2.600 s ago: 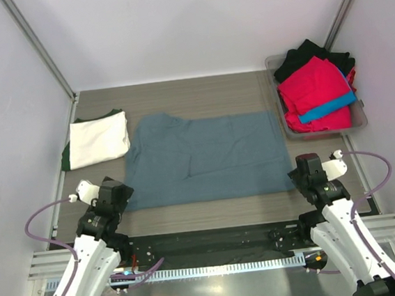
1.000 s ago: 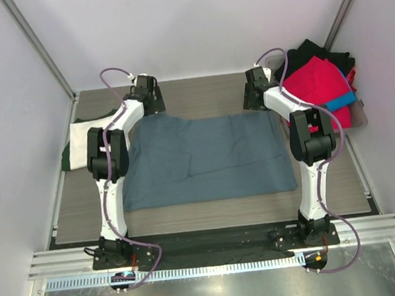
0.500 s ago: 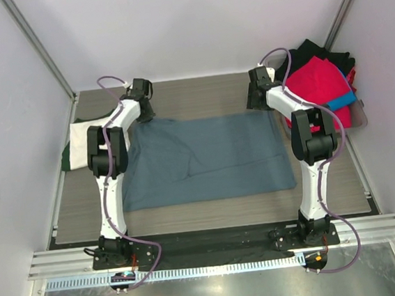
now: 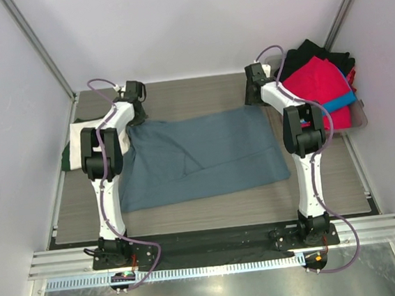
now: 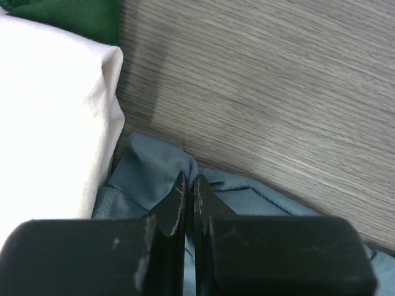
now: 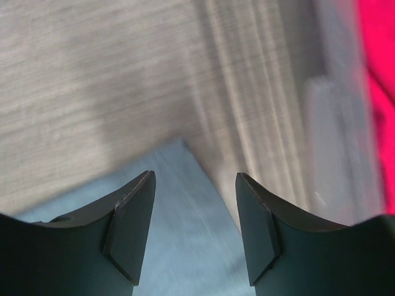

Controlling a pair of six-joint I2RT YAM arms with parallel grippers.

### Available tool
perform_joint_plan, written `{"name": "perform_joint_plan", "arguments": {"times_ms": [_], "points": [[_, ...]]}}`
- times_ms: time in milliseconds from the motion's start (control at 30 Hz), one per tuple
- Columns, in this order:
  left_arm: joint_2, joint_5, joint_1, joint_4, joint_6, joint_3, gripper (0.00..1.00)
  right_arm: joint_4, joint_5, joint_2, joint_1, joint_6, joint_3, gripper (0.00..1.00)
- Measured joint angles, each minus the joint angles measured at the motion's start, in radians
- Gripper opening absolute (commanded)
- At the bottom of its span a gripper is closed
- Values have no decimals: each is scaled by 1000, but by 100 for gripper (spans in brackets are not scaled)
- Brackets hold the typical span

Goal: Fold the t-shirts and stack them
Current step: Fold the tshirt

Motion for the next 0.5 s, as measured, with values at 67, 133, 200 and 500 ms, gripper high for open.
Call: {"name": "perform_joint_plan", "arguments": {"times_ms": [67, 133, 200, 500], "points": [[0, 8, 0, 2, 0, 0, 0, -2, 0, 37, -1, 0, 37, 60], [0, 21, 0, 6, -1, 0, 0, -4, -2, 66, -3, 0, 60, 60], [-2, 31, 0, 25, -2, -15, 0, -8, -8, 81, -8, 2, 76, 59], [-5, 65, 0, 64, -8, -41, 0, 0, -49, 108, -18, 16, 110, 5]]}}
